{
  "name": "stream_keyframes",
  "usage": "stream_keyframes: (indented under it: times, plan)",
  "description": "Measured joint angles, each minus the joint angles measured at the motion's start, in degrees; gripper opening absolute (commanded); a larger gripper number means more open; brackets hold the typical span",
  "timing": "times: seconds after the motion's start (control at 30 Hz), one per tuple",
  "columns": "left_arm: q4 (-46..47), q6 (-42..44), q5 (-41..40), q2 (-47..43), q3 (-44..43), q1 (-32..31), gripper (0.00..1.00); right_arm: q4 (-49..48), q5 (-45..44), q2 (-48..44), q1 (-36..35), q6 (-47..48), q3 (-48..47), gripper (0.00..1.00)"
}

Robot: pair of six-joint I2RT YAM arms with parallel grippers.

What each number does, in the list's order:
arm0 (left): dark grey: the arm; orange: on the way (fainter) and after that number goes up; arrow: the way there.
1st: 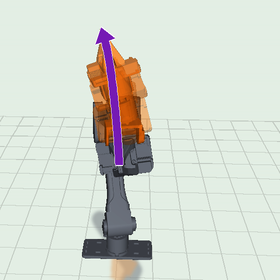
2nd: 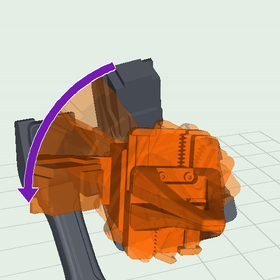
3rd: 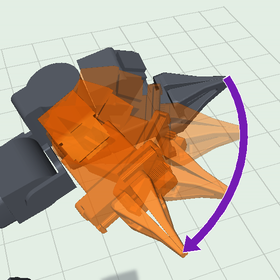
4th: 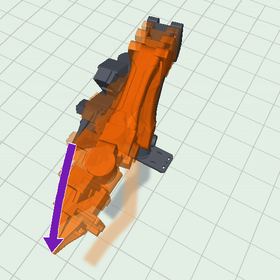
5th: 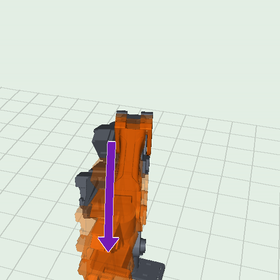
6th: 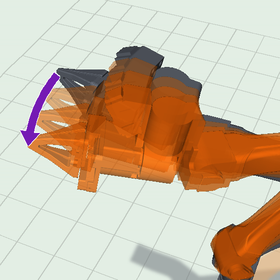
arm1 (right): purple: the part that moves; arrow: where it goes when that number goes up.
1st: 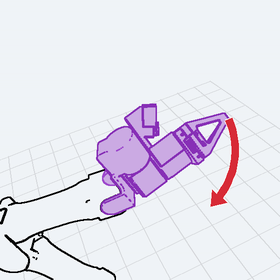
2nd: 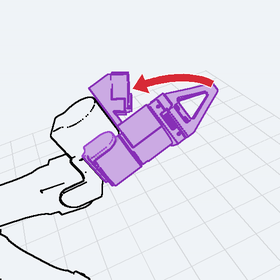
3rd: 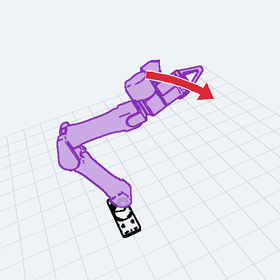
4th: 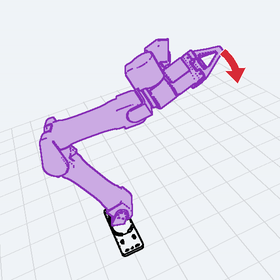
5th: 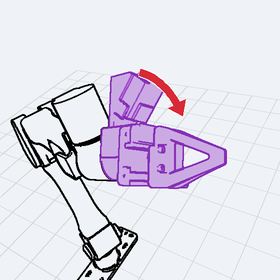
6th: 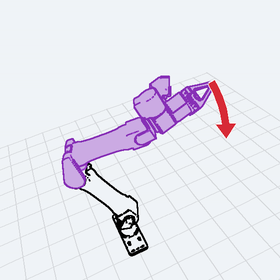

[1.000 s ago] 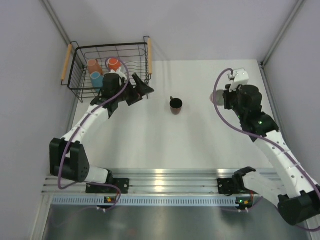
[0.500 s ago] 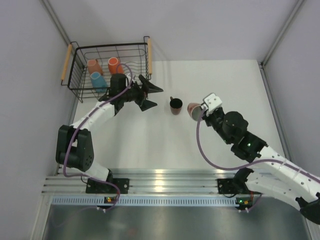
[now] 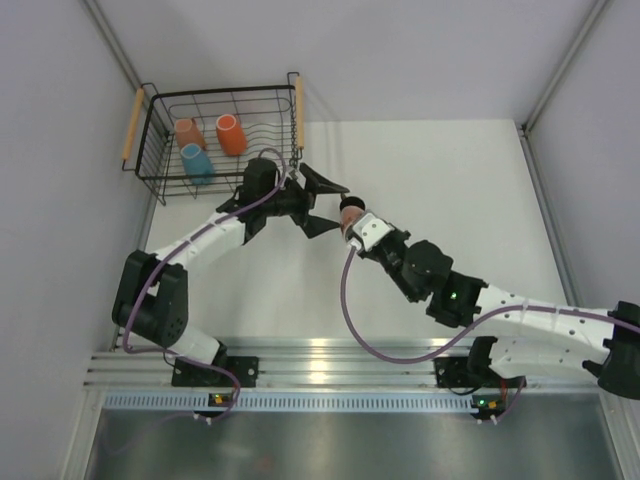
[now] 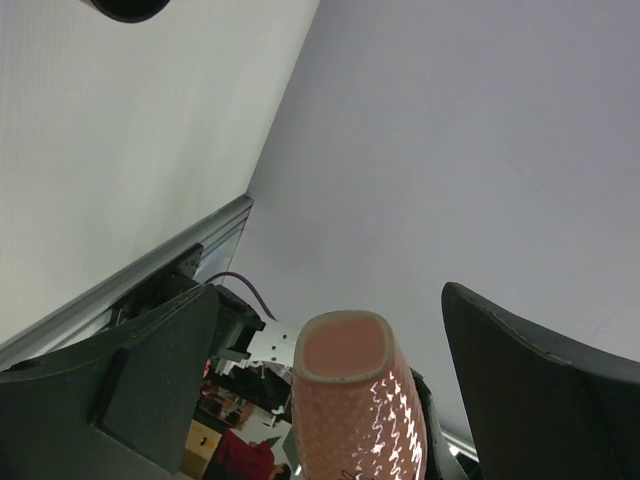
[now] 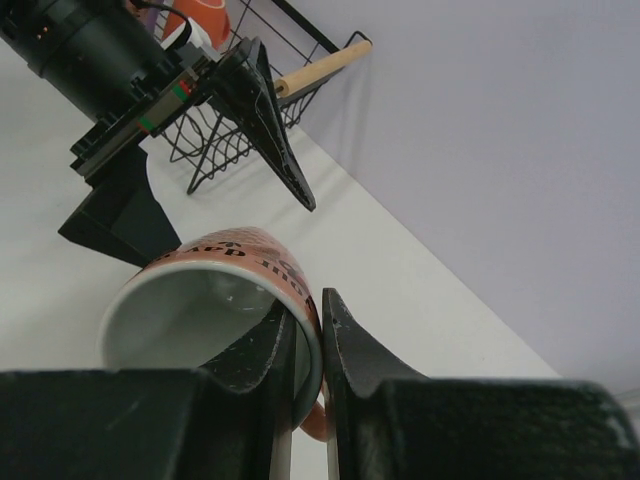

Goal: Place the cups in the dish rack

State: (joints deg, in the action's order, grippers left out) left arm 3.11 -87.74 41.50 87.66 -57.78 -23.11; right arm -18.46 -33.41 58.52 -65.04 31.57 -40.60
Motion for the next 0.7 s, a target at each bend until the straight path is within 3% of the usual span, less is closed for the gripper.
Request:
stream_keyframes:
  times: [0.7]
  plan:
    - [7.5,-12.2,-0.6,0.0,1.7,-8.7,0.96,-3.9,0.0,-0.1,-0.5,-0.2,1.4,0.0]
